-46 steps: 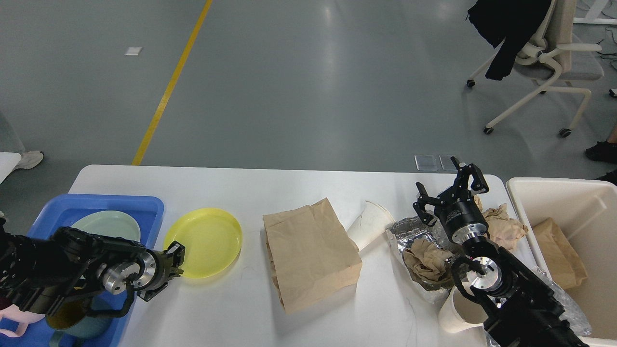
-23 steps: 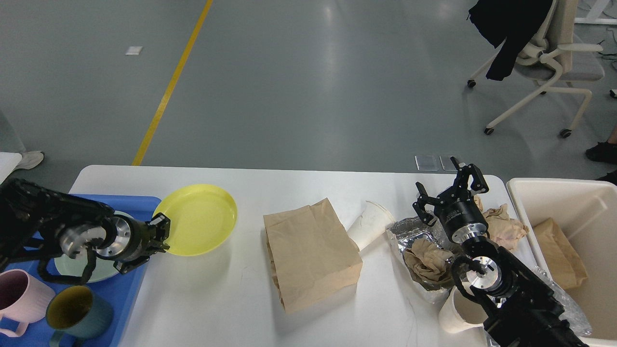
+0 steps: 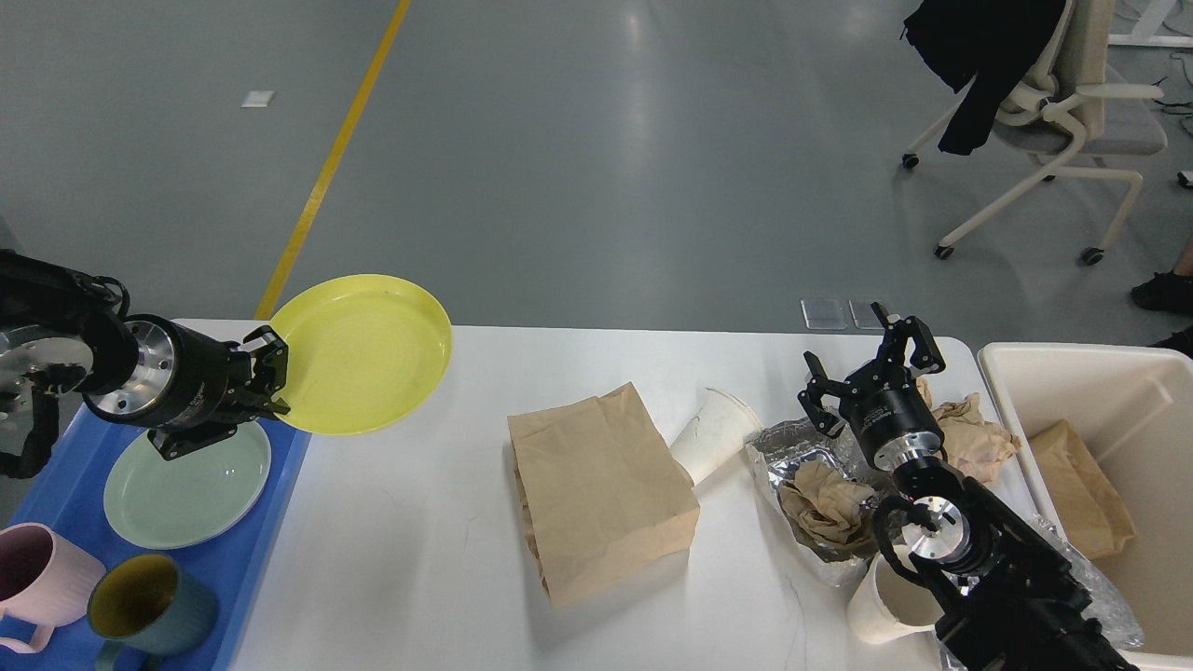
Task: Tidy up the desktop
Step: 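Lift the yellow plate and lay it on the green plate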
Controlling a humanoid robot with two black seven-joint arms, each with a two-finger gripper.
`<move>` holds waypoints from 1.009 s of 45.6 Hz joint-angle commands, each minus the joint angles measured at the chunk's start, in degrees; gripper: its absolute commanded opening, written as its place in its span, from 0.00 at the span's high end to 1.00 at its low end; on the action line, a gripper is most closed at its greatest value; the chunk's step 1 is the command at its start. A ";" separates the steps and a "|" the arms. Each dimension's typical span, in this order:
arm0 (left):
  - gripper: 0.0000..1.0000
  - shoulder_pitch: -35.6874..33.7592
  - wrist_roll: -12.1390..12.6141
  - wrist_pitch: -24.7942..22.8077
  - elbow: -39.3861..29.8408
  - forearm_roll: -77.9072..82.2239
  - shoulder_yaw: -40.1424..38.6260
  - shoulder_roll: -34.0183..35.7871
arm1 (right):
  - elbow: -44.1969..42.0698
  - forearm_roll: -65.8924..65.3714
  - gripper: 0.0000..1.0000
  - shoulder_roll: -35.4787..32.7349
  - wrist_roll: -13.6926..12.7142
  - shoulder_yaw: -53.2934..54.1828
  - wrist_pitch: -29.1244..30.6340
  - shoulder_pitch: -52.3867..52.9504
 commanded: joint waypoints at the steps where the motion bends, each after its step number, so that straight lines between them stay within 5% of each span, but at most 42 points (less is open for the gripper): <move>1: 1.00 0.47 0.00 -1.64 2.61 -0.01 2.65 1.53 | 0.00 0.00 0.00 0.00 -0.09 0.00 0.00 0.00; 16: 1.00 19.97 0.53 -16.94 31.77 4.03 2.76 11.73 | 0.00 0.00 0.00 0.00 -0.01 0.00 0.00 0.00; 27: 1.00 42.12 4.21 -18.79 47.60 7.63 -14.64 12.96 | 0.00 0.00 0.00 0.00 -0.01 0.00 0.00 0.00; 33: 1.00 48.64 4.57 -18.00 50.95 10.44 -20.19 12.08 | 0.00 0.00 0.00 0.00 -0.01 0.00 0.00 0.00; 46: 1.00 49.87 4.66 -14.04 51.39 12.21 -20.54 9.10 | 0.00 0.00 0.00 0.00 -0.01 0.00 0.00 0.00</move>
